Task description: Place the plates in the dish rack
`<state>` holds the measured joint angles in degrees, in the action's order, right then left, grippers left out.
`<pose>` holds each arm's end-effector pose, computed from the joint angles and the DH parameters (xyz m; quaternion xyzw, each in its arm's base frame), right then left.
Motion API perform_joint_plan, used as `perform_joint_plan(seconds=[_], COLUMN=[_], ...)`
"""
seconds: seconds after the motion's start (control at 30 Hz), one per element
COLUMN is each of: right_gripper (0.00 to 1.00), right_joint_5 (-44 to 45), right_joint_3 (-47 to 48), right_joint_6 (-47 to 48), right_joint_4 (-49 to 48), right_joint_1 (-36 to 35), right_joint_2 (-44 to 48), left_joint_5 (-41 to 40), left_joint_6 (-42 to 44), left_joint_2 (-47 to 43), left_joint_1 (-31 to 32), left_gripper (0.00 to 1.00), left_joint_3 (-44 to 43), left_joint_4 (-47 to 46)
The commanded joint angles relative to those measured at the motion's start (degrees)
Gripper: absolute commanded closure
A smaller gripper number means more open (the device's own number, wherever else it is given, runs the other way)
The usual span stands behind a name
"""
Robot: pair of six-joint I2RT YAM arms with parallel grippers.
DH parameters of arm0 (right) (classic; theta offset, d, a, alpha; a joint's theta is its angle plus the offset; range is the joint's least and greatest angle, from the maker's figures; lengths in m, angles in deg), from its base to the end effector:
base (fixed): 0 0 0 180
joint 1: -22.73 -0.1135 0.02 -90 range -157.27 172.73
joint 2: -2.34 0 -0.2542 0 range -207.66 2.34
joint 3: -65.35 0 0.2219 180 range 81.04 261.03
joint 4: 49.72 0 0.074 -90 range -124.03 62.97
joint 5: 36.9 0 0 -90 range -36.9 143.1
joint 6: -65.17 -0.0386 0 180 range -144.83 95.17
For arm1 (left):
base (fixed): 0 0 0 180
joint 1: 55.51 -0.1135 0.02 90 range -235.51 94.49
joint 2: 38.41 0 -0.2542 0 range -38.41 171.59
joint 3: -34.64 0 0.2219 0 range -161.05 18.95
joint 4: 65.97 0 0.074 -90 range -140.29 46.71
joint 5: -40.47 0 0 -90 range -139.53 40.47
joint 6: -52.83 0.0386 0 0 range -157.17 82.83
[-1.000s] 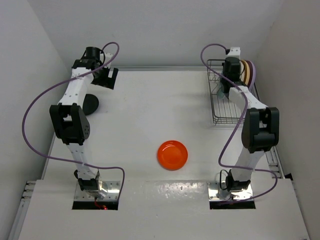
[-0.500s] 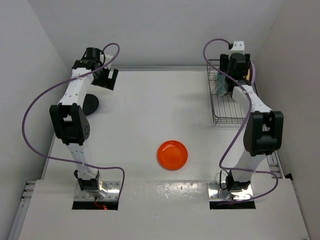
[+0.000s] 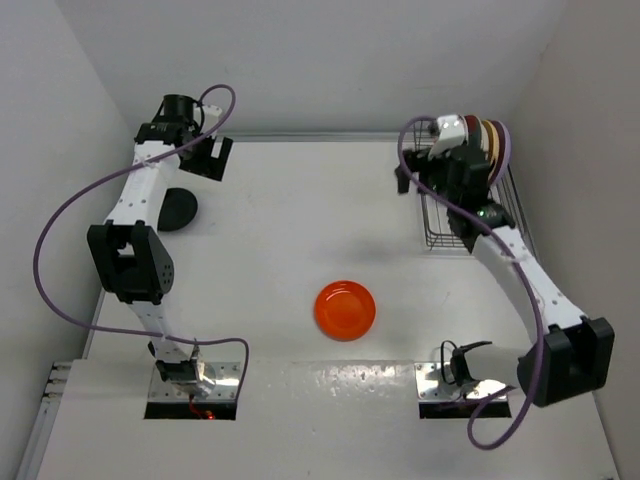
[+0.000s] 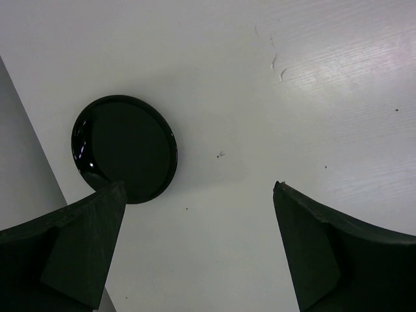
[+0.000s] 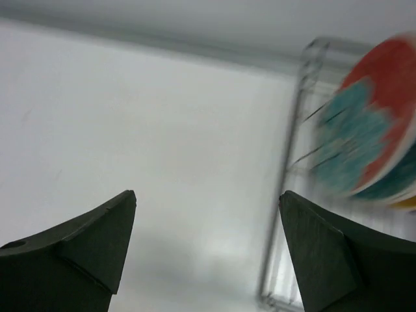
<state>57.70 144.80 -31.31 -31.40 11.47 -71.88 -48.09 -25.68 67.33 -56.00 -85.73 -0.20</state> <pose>0.2766 0.0519 0.3529 -0.0077 0.7828 0.0648 0.6188 0.3743 0.0022 0.3265 0.0945 0.9382 0.0229 0.3320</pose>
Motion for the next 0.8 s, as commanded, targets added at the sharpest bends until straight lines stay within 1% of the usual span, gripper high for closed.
perform_joint_plan(seconds=[0.0, 0.03, 0.07, 0.1, 0.13, 0.2, 0.23, 0.3, 0.37, 0.4, 0.43, 0.47, 0.5, 0.6, 0.63, 0.67, 0.7, 0.77], right_gripper=[0.1, 0.12, 0.14, 0.14, 0.15, 0.15, 0.15, 0.17, 0.17, 0.18, 0.19, 0.21, 0.26, 0.36, 0.39, 0.42, 0.48, 0.57], right_joint_5=[-8.11, -8.99, -9.87, -9.96, -9.7, -10.04, -10.57, -10.84, -10.67, -11.88, -14.07, -15.14, -16.02, -15.94, -16.63, -17.34, -19.26, -21.91], right_joint_3=[-11.52, -15.04, -16.64, -19.27, -21.82, -24.73, -29.36, -33.94, -35.55, -37.38, -38.71, -39.33, -39.42, -42.05, -42.84, -44.85, -45.22, -45.83], right_joint_6=[-8.69, -10.03, -11.7, -12.41, -14.5, -16.45, -18.98, -21.1, -22.61, -23.83, -24.19, -24.72, -25.16, -26.83, -27.0, -27.7, -27.8, -28.41], right_joint_4=[6.07, 5.89, 6.5, 6.94, 7.38, 5.46, 4.5, 1.07, -0.69, -1.66, -4.71, -5.44, -5.79, -8.6, -12.35, -13.43, -14.23, -15.64], right_joint_1=[-4.02, -6.29, -7.18, -8.32, -11.29, -13.51, -15.52, -17.29, -18.0, -18.35, -18.79, -18.88, -19.4, -19.58, -19.5, -19.41, -19.15, -19.32], right_joint_2=[2.4, 3.97, 4.43, 4.87, 5.65, 6.01, 6.71, 6.98, 6.19, 5.23, 4.53, 3.56, 0.94, -2.33, -2.86, -4.26, -5.84, -8.22], left_joint_5=[0.49, 1.02, 1.73, 1.73, 2.25, 3.48, 4.01, 4.54, 5.24, 5.86, 5.86, 5.86, 5.86, 5.34, 5.34, 5.34, 5.34, 5.34], left_joint_6=[0.91, 0.91, 0.91, 0.91, 0.91, 0.38, -0.14, -2.16, -2.78, -2.78, -3.31, -3.31, -3.31, -3.31, -3.31, -2.79, -2.78, -2.26], left_joint_2=[-5.61, -6.23, -6.76, -7.38, -8.69, -10.27, -11.15, -14.66, -17.48, -20.36, -21.78, -23.02, -25.2, -28.29, -30.3, -31.37, -32.42, -34.36], left_joint_1=[-1.26, -1.27, -1.27, -1.96, -2.67, -3.54, -4.68, -6.96, -8.9, -9.87, -11.79, -12.6, -13.39, -15.06, -15.85, -16.73, -16.73, -17.96], left_gripper=[0.0, 0.0, 0.0, 0.0, 0.0, 0.0, 0.0, 0.0, 0.0, 0.0, 0.0, 0.0, 0.0, 0.0, 0.0, 0.0, 0.0, 0.0], left_joint_3=[1.49, 1.5, 2.89, 3.43, 4.04, 6.32, 7.12, 10.35, 13.0, 15.8, 17.04, 18.36, 20.99, 24.87, 27.4, 28.56, 29.61, 31.99], left_joint_4=[-0.78, -0.78, -0.78, -1.3, -1.31, -1.83, -2.36, -3.84, -5.17, -6.22, -6.23, -6.84, -6.84, -6.84, -6.84, -6.84, -6.84, -6.84])
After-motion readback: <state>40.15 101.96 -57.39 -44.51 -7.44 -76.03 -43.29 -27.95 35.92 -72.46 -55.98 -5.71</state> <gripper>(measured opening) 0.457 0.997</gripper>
